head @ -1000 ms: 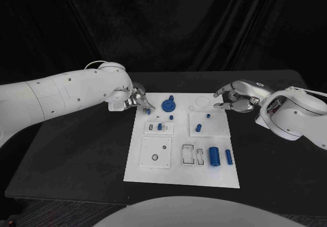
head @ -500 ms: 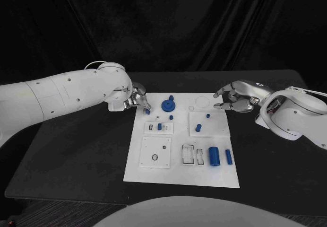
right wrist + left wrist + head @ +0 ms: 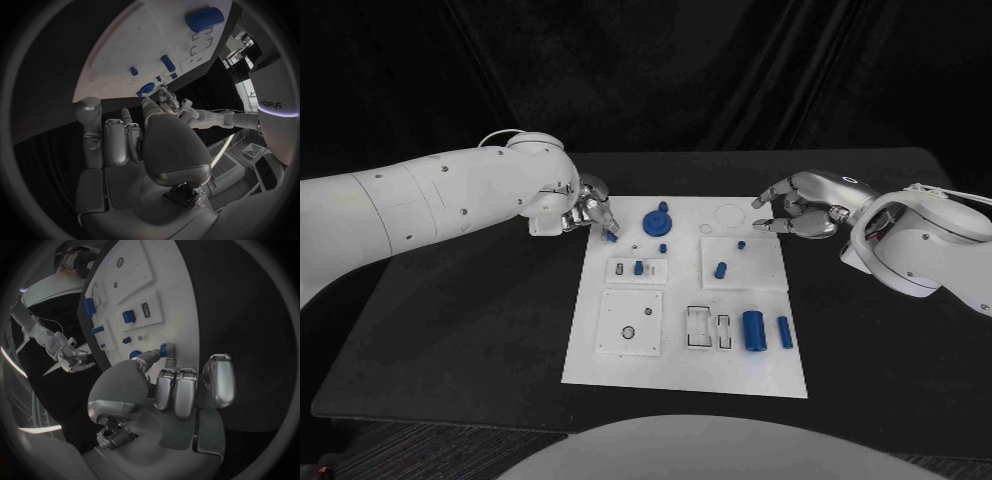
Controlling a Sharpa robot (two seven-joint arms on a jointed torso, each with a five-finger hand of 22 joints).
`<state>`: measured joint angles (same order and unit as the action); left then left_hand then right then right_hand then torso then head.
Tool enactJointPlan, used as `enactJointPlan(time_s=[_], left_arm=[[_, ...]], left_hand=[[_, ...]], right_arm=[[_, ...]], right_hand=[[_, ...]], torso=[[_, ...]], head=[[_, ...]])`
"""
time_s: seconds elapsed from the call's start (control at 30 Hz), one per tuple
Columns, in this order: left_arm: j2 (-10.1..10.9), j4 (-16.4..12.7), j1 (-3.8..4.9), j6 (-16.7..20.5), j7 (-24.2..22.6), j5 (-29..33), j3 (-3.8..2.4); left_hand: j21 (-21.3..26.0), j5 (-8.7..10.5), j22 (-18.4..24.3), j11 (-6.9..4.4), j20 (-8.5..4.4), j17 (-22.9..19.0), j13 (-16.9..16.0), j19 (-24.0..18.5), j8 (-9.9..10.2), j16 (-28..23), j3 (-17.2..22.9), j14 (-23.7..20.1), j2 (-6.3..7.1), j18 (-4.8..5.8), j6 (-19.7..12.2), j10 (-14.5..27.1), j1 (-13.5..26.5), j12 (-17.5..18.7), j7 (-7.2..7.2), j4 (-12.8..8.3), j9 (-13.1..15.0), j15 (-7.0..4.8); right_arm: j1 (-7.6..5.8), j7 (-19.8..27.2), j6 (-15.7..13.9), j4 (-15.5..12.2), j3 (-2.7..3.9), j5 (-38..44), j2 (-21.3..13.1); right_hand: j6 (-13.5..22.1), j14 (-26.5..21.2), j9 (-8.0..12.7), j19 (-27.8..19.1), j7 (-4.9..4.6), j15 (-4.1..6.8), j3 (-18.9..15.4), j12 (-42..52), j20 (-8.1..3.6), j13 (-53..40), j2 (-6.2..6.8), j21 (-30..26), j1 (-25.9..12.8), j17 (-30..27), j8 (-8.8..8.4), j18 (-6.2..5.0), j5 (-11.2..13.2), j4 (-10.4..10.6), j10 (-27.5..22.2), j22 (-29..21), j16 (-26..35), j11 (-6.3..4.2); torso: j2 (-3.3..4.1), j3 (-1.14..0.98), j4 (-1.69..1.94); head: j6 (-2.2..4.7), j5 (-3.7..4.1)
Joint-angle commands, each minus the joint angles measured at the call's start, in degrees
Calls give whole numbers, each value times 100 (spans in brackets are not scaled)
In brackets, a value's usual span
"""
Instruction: Assemble the parts on the task board
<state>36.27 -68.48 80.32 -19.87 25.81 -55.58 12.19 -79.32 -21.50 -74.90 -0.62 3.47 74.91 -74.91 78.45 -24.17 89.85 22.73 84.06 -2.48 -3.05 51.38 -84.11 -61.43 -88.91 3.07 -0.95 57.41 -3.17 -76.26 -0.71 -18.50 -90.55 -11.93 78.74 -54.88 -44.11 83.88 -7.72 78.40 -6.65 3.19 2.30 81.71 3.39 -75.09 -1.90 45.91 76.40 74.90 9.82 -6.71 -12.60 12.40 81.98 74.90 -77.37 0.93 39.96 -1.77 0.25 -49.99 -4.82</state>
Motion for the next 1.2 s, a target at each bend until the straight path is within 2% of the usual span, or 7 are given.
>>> enactJointPlan(time_s=[0.03,0.07,0.3,0.53,0.67,0.93,1.2], left_arm=[[28,-43,-12,69,-101,11,-5],[43,-57,-12,87,-104,11,-5],[263,-344,-9,354,-141,11,-6],[618,-900,34,712,-131,93,-7],[809,-1194,59,877,-61,308,-7],[1069,-1658,71,943,108,430,-6],[1184,-1872,50,969,178,449,-3]], left_hand=[[20,-24,-598,-37,-36,1509,-1325,8,24,15,120,594,63,-72,2,-412,32,20,-37,-52,5,-25],[20,-24,-598,-37,-36,1509,-1325,8,24,15,120,594,63,-72,2,-412,32,20,-37,-52,5,-25],[21,-58,-606,-36,-37,1509,-1321,16,34,15,216,594,97,-71,7,-410,77,23,-35,-86,9,-26],[9,-65,-624,-37,-38,1509,-1324,39,55,15,293,594,122,-66,44,-414,143,21,-34,-85,-13,-28],[14,-139,-628,-41,-41,1509,-1325,45,74,15,381,594,146,-66,68,-417,169,21,-37,-101,-31,-32],[27,-164,-624,-35,-41,1509,-1298,39,89,15,416,594,161,-69,77,-393,223,40,-28,-71,-42,-30],[28,-161,-626,-33,-41,1509,-1294,40,97,15,431,594,149,-69,76,-389,238,43,-26,-54,-46,-28]], right_arm=[[17,-93,52,2,3,-18,-4],[18,-94,52,1,3,-18,-7],[19,-110,56,-16,3,-18,-36],[19,-144,99,-32,3,-19,-69],[19,-162,114,-39,3,-19,-78],[18,-180,136,-59,3,-19,-99],[21,-175,130,-64,3,-19,-98]], right_hand=[[-29,220,10,-35,5,-34,-3,-20,1,-617,-23,-26,21,260,-31,-65,-20,-35,-34,498,41,-3],[-29,220,10,-35,5,-34,-3,-20,1,-617,-23,-26,21,260,-31,-65,-20,-35,-34,498,41,-3],[-33,218,10,-39,4,-35,-1,-26,1,-611,-25,-41,25,255,-30,-67,-21,-38,-40,495,47,-2],[-49,212,10,-46,2,-38,3,-36,4,-601,-29,-67,35,243,-26,-70,-24,-48,-50,490,61,1],[-59,208,10,-49,1,-39,5,-43,5,-595,-30,-76,40,235,-23,-70,-24,-53,-56,488,70,2],[-65,207,10,-52,1,-41,7,-44,6,-594,-31,-88,46,234,-22,-72,-24,-57,-57,486,72,3],[-70,204,11,-56,2,-41,8,-50,7,-588,-29,-101,52,229,-22,-73,-26,-64,-64,483,77,3]], torso=[[0,0,1],[3,-5,-9],[3,-5,-10],[3,-6,-9],[4,-5,-9],[3,-11,-4],[4,0,-14]], head=[[-1,6],[-1,-2],[-1,20],[-1,-2],[-1,4],[-1,3],[-1,-34]])
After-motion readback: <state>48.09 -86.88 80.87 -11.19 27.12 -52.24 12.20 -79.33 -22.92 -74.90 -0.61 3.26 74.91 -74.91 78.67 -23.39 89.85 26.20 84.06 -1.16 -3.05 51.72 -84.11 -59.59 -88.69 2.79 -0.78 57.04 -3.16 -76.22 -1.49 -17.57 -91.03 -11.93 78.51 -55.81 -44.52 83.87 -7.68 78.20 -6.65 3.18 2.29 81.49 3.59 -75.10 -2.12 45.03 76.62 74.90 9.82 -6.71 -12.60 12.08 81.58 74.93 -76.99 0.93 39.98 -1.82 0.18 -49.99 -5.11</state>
